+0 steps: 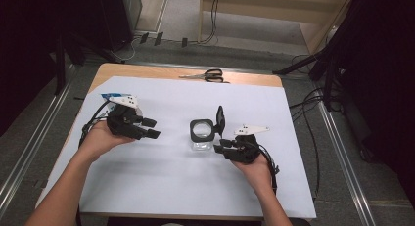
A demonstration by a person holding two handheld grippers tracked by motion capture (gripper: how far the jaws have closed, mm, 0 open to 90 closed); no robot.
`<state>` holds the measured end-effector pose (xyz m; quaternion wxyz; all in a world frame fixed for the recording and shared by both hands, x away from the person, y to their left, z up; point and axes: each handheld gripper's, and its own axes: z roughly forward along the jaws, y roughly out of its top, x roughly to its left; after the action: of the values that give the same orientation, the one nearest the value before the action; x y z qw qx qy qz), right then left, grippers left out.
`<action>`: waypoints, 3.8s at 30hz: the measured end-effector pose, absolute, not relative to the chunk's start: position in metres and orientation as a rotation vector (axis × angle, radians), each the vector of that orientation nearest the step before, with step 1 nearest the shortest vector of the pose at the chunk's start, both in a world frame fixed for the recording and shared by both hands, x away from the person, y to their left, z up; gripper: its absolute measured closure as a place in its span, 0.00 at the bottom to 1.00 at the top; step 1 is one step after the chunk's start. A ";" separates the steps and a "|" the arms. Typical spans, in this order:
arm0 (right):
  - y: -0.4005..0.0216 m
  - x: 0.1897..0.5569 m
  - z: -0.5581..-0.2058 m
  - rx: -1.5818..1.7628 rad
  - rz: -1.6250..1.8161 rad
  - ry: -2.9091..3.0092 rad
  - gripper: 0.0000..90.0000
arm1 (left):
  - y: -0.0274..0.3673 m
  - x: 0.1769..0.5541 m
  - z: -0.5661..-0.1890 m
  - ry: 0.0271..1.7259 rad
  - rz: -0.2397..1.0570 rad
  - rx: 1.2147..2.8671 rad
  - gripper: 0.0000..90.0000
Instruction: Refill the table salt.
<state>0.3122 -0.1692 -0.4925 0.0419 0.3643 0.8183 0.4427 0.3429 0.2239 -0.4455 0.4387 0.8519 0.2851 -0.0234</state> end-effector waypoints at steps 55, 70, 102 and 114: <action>-0.168 0.322 -0.494 1.127 1.331 2.535 0.69 | 0.358 0.373 -0.416 0.801 0.136 2.125 0.65; -0.166 0.321 -0.495 1.117 1.332 2.556 0.71 | 0.335 0.387 -0.416 0.724 0.122 2.173 0.95; -0.124 0.275 -0.470 0.915 1.463 2.521 0.72 | 0.249 0.349 -0.353 0.730 0.051 2.134 1.00; -0.078 0.278 -0.478 0.922 1.498 2.505 0.66 | 0.222 0.341 -0.347 0.750 0.012 2.157 1.00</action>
<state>0.2780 -0.0784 -0.4778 0.0405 0.3010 0.8177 0.4890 0.3411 0.2224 -0.3470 0.4158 0.8590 0.2987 0.0049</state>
